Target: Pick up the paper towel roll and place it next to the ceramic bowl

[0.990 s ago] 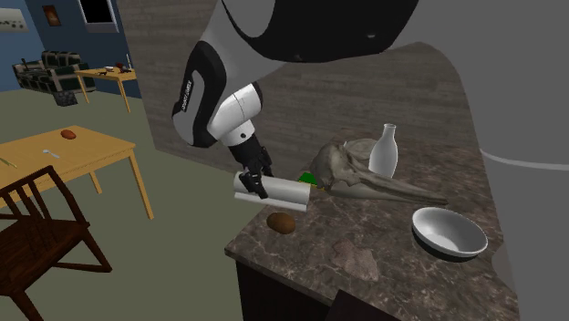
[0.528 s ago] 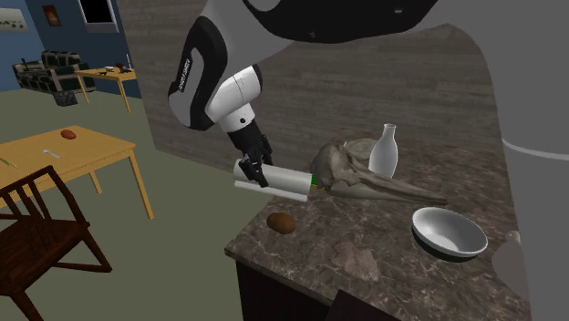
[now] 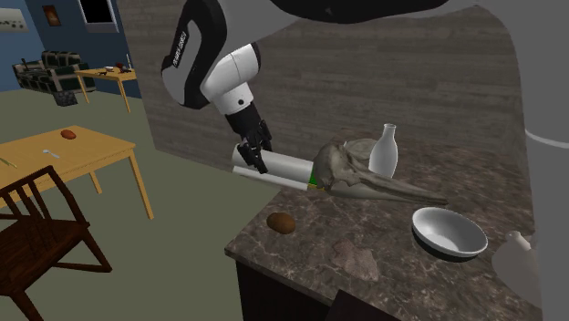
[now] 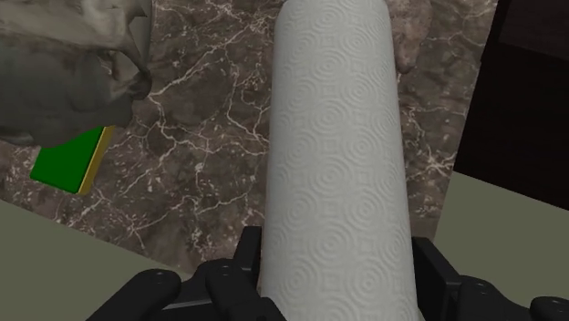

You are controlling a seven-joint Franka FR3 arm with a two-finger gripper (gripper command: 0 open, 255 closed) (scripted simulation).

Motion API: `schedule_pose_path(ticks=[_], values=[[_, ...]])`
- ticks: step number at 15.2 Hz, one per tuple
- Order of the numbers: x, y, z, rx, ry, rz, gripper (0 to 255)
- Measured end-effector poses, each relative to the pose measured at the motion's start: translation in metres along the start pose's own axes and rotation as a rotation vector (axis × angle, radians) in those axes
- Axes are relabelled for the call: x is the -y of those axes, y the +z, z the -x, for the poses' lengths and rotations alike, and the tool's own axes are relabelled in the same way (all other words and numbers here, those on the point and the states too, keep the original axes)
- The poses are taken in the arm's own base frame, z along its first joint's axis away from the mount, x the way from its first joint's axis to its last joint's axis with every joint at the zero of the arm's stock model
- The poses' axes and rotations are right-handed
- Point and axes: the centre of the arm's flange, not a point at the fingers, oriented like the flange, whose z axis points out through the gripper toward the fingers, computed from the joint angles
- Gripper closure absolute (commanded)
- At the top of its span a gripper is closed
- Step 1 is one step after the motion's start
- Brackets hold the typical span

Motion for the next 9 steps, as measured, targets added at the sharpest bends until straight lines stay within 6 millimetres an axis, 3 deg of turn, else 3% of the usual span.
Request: schedule_pose_path(ticks=[5, 9], values=[[-0.003, -0.023, 0.008, 0.000, 0.000, 0.000, 255], [0.008, -0.013, 0.043, 0.001, 0.001, 0.000, 255]])
